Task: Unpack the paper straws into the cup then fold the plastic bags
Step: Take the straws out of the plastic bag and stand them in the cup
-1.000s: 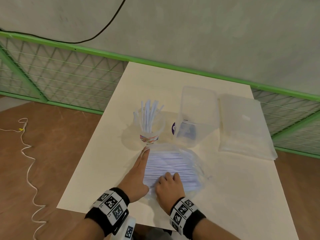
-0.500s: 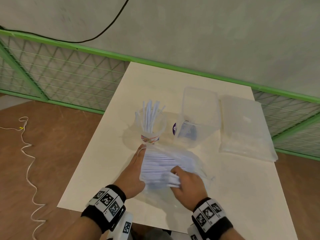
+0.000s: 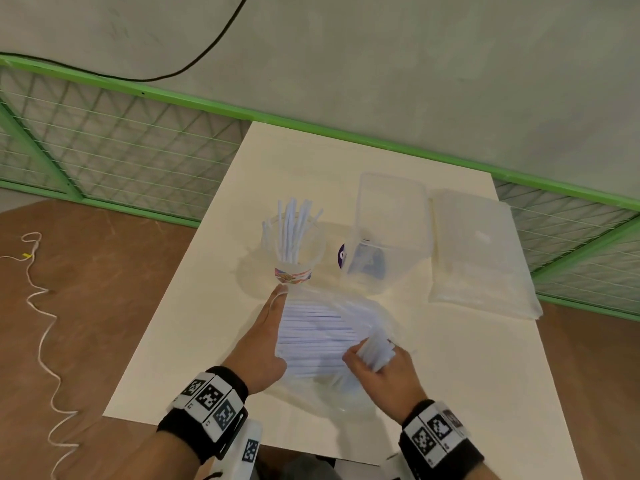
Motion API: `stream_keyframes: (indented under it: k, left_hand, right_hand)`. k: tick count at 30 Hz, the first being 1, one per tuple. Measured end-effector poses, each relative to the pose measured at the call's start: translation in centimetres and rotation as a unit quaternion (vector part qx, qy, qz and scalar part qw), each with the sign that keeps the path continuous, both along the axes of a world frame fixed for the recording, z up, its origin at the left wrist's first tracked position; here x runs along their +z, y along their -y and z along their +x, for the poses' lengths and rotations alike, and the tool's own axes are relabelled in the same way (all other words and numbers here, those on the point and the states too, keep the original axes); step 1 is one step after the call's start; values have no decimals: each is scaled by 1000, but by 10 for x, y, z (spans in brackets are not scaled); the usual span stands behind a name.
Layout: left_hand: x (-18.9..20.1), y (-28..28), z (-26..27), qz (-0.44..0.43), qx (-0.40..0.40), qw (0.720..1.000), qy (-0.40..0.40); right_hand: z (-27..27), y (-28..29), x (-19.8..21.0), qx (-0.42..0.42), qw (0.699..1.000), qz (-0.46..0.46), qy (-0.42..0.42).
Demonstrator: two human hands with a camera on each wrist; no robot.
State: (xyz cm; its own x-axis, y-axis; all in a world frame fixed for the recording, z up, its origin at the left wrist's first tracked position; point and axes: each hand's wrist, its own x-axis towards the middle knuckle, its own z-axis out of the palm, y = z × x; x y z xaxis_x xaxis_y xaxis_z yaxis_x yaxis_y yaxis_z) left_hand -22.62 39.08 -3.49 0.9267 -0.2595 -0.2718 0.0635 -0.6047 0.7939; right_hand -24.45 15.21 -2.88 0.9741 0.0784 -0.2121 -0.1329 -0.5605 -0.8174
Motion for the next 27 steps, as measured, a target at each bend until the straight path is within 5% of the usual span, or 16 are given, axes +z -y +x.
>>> stream_keyframes:
  k: [3,8,12,17,21,27]
  left_hand:
    - [-1,-1,-1,2,-4,1000,2]
    - [-1,-2,-3,-6,-3,1000,-1]
    - [0,-3,-4,-7,-4,1000,3]
    - [5,-5,-4,-14,3,1000,3]
    - [5,-6,-5,-18,2,1000,2]
    - [8,-6,-4,-14,0,1000,-4]
  right_hand:
    - [22,-1,31,19,999,-31,-2]
    - [86,-24,148,15,988,11,154]
    - [139,-54,192,-27,973,58,221]
    - [174,-95,173,-3,980,-1,197]
    - [176,-110,129,73,983,-134,101]
    - [174,-99,127,49,988,-87,121]
